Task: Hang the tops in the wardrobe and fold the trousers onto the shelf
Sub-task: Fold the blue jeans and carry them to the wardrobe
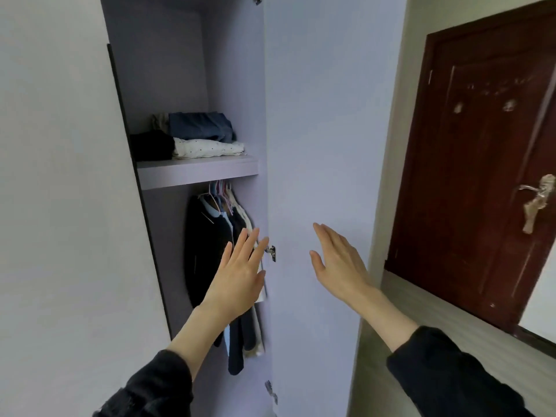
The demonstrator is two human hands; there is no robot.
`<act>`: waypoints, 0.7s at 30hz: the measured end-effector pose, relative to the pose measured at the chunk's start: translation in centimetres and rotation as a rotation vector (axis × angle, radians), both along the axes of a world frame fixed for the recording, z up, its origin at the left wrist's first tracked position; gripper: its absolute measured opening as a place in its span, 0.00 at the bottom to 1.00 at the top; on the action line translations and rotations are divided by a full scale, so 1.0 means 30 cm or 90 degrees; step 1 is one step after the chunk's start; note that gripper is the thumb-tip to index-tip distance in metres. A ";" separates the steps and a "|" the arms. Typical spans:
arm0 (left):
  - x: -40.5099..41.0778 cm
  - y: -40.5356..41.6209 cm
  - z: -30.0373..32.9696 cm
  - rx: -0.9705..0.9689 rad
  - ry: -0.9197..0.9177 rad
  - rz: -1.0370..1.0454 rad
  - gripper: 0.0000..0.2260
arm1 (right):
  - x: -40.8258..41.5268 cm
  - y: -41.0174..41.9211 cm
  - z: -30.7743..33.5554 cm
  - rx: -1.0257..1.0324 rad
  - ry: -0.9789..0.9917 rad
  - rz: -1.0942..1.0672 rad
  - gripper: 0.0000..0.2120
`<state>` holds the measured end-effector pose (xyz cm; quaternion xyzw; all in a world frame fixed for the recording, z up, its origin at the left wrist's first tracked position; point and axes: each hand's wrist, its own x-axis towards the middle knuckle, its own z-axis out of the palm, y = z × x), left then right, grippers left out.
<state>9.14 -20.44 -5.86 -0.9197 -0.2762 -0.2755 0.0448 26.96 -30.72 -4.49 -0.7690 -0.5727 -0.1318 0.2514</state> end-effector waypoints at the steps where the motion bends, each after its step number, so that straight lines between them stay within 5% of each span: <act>1: 0.046 -0.022 0.003 0.011 -0.001 -0.021 0.28 | 0.046 -0.028 0.002 -0.002 -0.017 -0.011 0.26; 8: 0.387 -0.116 0.028 0.028 0.044 -0.020 0.30 | 0.340 -0.137 0.033 0.086 0.039 -0.053 0.25; 15: 0.671 -0.178 0.042 0.023 0.091 0.032 0.31 | 0.537 -0.082 0.073 0.035 0.461 0.144 0.24; 21: 0.695 -0.134 0.018 -0.003 -0.048 0.053 0.40 | 0.534 -0.091 0.106 0.025 0.419 0.222 0.21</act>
